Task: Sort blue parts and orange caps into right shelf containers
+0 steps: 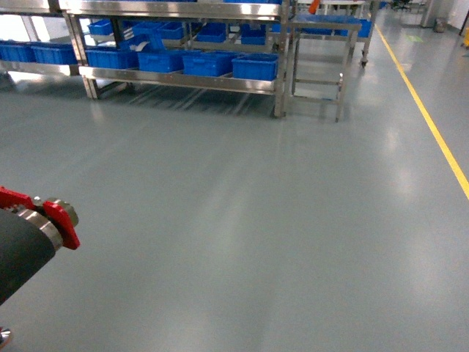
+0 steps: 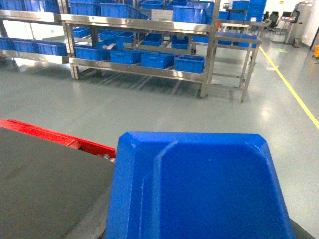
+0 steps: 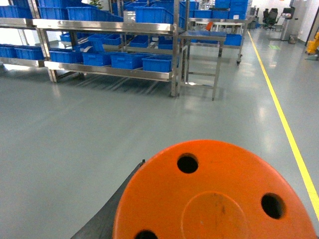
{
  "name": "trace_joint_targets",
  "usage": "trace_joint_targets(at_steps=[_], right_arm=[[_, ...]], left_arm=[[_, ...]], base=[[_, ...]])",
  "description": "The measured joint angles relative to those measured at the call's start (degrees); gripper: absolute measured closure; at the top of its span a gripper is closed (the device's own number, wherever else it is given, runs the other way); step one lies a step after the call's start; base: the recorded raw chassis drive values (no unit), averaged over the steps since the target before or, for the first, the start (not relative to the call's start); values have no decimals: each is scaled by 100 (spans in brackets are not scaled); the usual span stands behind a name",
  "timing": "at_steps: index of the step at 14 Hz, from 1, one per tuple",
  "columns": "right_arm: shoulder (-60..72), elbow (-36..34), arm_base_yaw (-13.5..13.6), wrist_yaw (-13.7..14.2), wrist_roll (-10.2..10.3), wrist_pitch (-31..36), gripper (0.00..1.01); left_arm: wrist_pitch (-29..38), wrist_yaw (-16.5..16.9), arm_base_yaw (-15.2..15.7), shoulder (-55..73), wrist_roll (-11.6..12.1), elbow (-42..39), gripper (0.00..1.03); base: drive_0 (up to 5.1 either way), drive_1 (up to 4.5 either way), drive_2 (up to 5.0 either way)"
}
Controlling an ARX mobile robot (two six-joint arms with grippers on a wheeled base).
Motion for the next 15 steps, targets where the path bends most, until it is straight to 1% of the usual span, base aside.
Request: trace_joint_targets(at_steps=[13,15], right_arm=[[0,0,0,0,0,-2,58],[0,0,0,0,0,0,58]], left_arm=[[0,0,0,0,0,0,61],[2,2,0,0,0,0,61]], base=[[-155,-155,-155],[-66,349,-480]])
